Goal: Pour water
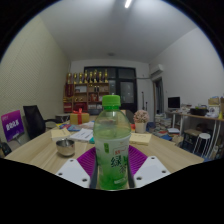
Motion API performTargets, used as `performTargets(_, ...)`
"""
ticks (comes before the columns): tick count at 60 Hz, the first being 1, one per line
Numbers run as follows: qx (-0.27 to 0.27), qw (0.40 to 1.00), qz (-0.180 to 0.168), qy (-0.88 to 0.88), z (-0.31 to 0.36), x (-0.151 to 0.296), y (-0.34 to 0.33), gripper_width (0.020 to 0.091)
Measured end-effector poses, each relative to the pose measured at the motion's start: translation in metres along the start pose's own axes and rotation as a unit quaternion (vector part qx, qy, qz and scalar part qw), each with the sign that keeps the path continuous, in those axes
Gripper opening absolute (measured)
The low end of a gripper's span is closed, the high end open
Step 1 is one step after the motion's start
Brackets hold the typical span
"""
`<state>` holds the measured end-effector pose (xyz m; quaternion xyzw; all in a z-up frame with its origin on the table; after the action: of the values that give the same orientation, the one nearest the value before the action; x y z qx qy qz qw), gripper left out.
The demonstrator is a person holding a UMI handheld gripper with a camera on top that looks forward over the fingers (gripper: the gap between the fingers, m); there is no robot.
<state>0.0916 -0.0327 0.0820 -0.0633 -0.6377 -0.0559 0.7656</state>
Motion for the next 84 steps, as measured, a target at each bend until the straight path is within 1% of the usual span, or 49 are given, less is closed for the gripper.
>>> performTargets(1, 0.002, 1.0, 0.0, -0.005, 0.001, 0.0, 0.0, 0.0425)
performTargets(2, 0.005, 1.0, 0.002, -0.011, -0.001, 0.003, -0.004, 0.0427)
performTargets(4, 0.011, 1.0, 0.001, -0.027, 0.006, 0.0, 0.001, 0.0405)
performTargets(5, 0.015, 0.999, 0.003, -0.036, 0.008, 0.0, 0.001, 0.0406)
performTargets(6, 0.018, 0.999, 0.005, -0.045, 0.01, 0.0, 0.002, 0.0424)
performTargets(7, 0.022, 0.998, 0.006, -0.058, 0.012, 0.001, 0.003, 0.0373)
performTargets(11, 0.028, 0.992, 0.003, -0.123, 0.011, 0.016, 0.007, 0.0371)
performTargets(14, 0.025, 0.982, -0.007, -0.188, 0.012, 0.031, 0.018, 0.0371)
performTargets(16, 0.017, 0.972, -0.016, -0.233, 0.02, 0.038, 0.03, 0.0368)
performTargets(20, 0.015, 0.938, -0.018, -0.345, 0.032, 0.054, 0.049, 0.0369)
performTargets(23, 0.013, 0.895, -0.025, -0.446, 0.045, 0.065, 0.064, 0.0368)
performTargets(26, 0.018, 0.833, -0.035, -0.551, 0.051, 0.083, 0.071, 0.0368)
performTargets(28, 0.015, 0.79, -0.047, -0.611, 0.063, 0.073, 0.088, 0.0369)
performTargets(31, 0.014, 0.722, -0.052, -0.69, 0.075, 0.071, 0.097, 0.037)
performTargets(35, 0.011, 0.646, -0.051, -0.761, 0.083, 0.067, 0.105, 0.0371)
performTargets(36, 0.015, 0.628, -0.044, -0.777, 0.077, 0.084, 0.091, 0.0374)
performTargets(37, 0.013, 0.616, -0.046, -0.786, 0.081, 0.071, 0.111, 0.0373)
performTargets(40, 0.008, 0.566, -0.043, -0.823, 0.082, 0.07, 0.116, 0.0372)
performTargets(46, -0.007, 0.447, -0.064, -0.892, 0.087, 0.077, 0.122, 0.0373)
performTargets(49, -0.011, 0.414, -0.073, -0.907, 0.088, 0.08, 0.121, 0.0373)
performTargets(58, -0.009, 0.36, -0.075, -0.93, 0.084, 0.079, 0.111, 0.0372)
performTargets(61, -0.006, 0.349, -0.076, -0.934, 0.075, 0.068, 0.102, 0.0371)
performTargets(62, -0.002, 0.345, -0.075, -0.936, 0.077, 0.074, 0.102, 0.0374)
performTargets(69, 0.004, 0.357, -0.082, -0.931, 0.073, 0.073, 0.091, 0.0375)
performTargets(70, 0.005, 0.363, -0.083, -0.928, 0.066, 0.076, 0.079, 0.0372)
performTargets(72, 0.006, 0.382, -0.087, -0.92, 0.063, 0.081, 0.077, 0.0374)
performTargets(74, 0.006, 0.415, -0.092, -0.905, 0.061, 0.088, 0.074, 0.0374)
performTargets(75, 0.003, 0.441, -0.097, -0.892, 0.063, 0.086, 0.071, 0.0371)
performTargets(76, 0.004, 0.464, -0.097, -0.881, 0.059, 0.097, 0.069, 0.0372)
performTargets(77, 0.0, 0.497, -0.101, -0.862, 0.058, 0.098, 0.06, 0.0372)
performTargets(78, 0.001, 0.528, -0.101, -0.843, 0.057, 0.103, 0.068, 0.0372)
performTargets(82, 0.007, 0.682, -0.099, -0.725, 0.043, 0.124, 0.052, 0.0374)
performTargets(84, 0.012, 0.76, -0.093, -0.643, 0.032, 0.125, 0.037, 0.0371)
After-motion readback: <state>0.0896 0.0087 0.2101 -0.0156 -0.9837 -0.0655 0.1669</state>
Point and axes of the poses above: the point between the fingertips, and its own axes, seen from behind it with the camera up: z to the left, x up, y forward, the way the camera looks, the point moved 3 cm from there along -y, backward, against the way the camera looks, and after that the axes turned 9 degrees about y, right-handed, at the moved point
